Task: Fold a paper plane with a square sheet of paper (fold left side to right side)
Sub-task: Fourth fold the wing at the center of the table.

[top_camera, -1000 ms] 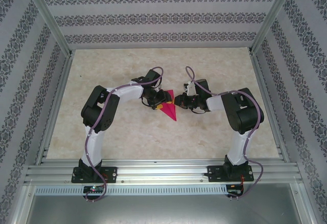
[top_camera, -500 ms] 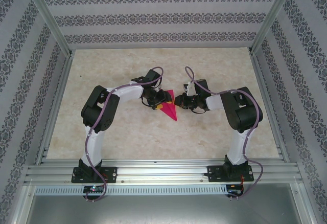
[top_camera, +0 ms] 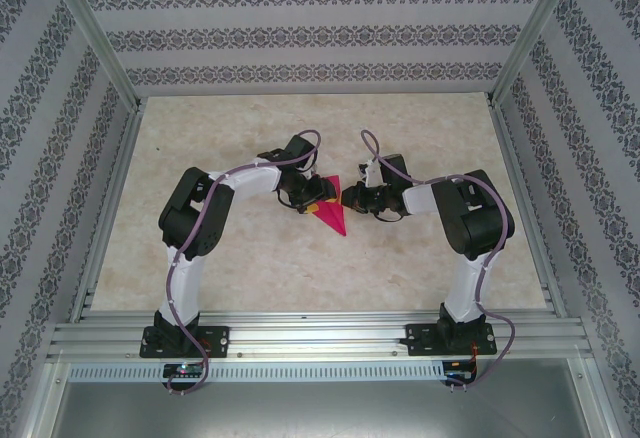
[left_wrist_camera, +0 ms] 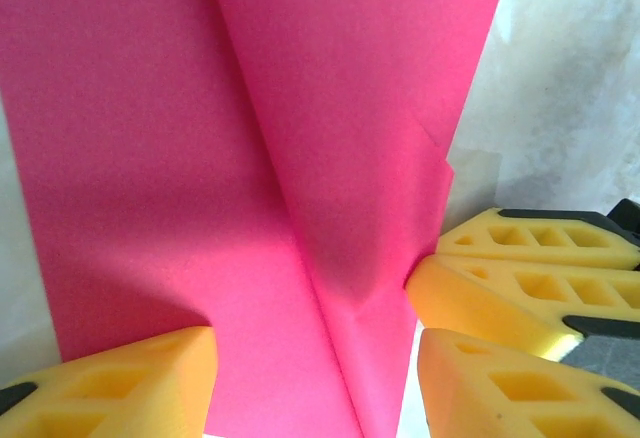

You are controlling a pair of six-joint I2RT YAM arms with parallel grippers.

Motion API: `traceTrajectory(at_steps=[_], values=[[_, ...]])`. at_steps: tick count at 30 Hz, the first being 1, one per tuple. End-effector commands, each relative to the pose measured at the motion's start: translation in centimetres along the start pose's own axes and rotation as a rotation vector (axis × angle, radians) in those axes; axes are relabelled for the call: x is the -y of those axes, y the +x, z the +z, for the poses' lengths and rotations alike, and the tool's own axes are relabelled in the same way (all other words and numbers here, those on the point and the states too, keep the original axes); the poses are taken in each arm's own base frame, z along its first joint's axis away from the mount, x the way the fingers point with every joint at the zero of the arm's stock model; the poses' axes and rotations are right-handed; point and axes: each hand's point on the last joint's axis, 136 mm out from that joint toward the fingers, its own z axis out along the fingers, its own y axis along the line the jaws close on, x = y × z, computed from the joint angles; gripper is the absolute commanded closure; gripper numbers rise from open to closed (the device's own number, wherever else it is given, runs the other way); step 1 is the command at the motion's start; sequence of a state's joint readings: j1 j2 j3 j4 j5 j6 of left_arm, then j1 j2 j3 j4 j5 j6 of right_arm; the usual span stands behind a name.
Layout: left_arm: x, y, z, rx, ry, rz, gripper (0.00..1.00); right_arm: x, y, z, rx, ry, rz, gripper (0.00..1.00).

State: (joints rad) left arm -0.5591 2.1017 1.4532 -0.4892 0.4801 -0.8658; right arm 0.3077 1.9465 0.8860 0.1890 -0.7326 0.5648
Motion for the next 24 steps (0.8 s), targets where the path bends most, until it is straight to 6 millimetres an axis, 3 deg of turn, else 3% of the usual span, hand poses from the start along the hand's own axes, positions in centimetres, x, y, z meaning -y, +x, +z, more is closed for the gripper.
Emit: traceTrajectory(at_steps=[1, 6, 15, 24], values=[[1.3, 0.0, -1.2, 0.015, -0.013, 0.061, 0.43, 3.1, 1.8, 0.4, -0.046, 0.122, 0.032, 0.89], [2.4, -1.1, -2.1, 0.029, 0.019, 0.072, 0.51, 2.9, 1.8, 0.5, -0.046, 0.119, 0.028, 0.89], [3.5, -2.6, -0.3, 0.004, 0.097, 0.063, 0.81, 3.0, 1.8, 0.5, -0.046, 0.122, 0.025, 0.89], [1.9, -2.7, 1.3, -0.009, 0.058, 0.046, 0.85, 3.3, 2.0, 0.5, -0.051, 0.136, 0.027, 0.89]])
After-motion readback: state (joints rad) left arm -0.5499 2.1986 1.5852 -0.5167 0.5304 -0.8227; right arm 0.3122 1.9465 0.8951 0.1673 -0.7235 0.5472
